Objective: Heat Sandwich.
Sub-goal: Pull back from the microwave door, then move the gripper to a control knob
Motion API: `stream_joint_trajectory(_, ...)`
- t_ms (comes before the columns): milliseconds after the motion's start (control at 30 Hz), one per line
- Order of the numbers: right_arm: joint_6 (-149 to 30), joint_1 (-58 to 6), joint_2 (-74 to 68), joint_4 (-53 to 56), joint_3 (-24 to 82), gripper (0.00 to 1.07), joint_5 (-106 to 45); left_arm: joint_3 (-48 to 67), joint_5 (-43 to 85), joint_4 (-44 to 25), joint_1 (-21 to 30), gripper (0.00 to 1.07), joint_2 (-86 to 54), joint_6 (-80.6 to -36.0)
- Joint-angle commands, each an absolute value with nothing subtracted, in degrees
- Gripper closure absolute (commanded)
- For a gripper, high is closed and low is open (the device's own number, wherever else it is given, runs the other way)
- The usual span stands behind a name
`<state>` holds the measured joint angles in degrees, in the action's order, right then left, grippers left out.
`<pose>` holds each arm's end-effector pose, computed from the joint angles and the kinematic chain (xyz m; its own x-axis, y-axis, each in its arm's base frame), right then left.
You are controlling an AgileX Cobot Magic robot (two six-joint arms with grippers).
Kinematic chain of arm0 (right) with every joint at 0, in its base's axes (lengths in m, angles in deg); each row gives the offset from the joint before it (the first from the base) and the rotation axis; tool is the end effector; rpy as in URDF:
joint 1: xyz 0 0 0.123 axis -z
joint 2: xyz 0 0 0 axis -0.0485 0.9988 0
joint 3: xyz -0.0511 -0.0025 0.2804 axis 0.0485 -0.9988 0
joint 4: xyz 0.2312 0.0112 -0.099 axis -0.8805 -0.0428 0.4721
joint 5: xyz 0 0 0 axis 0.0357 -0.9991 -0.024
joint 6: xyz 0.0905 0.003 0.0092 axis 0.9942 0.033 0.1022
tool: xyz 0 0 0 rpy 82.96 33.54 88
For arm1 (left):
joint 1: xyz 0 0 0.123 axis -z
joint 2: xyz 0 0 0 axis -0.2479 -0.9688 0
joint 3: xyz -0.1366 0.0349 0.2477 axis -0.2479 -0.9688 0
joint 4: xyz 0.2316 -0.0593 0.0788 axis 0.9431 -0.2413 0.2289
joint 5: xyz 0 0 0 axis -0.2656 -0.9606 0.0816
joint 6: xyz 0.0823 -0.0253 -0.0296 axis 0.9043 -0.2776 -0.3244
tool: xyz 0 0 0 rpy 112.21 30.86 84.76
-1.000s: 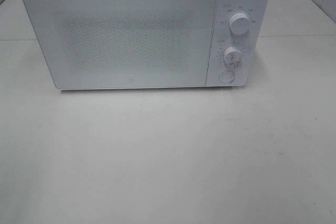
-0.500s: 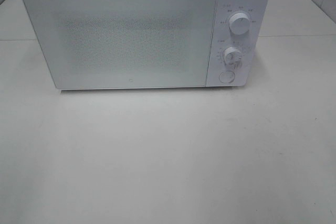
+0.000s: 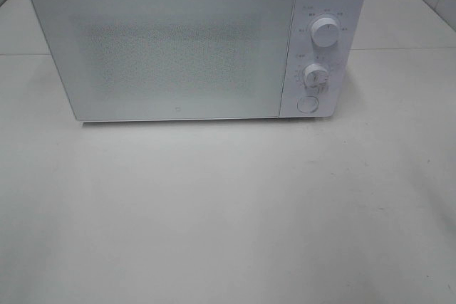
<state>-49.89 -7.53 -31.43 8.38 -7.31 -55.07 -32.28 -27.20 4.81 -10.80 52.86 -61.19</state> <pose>0.1426 0.0219 0.3014 -0.4113 -0.0994 -0.9060 -0.1507 0.9878 -0.0399 -0.0044 0.0002 0.2785 -0.4311 0.0429 -0.9013 0.0690 0.9975 0.0145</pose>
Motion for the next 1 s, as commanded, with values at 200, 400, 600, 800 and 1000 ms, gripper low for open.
stream_joint_trajectory(200, -46.85, -7.13, -23.98, 8.26, -7.37, 0.31, -43.5, -32.39, -27.08, 4.24, -10.97, 0.06, 54.35, -61.14)
stream_joint_trajectory(400, -45.59, -7.13, -17.96, 8.55, -7.37, 0.31, -34.85, -32.39, -27.08, 4.24, -10.97, 0.06, 54.35, -61.14)
stream_joint_trajectory(600, -45.71, -7.3, -10.23, 8.55, -7.37, 0.31, -23.05, -32.39, -27.08, 4.24, -10.97, 0.06, 54.35, -61.14)
stream_joint_trajectory(800, -48.63, -7.3, -4.04, 8.21, -7.43, 0.31, -16.4, -32.39, -27.08, 4.24, -10.97, 0.06, 54.35, -61.14)
stream_joint_trajectory(1000, -53.16, -7.47, 0.03, 2.99, -11.21, 0.31, -5.11, -32.39, -27.08, 4.24, -10.97, 0.06, 54.35, -61.14)
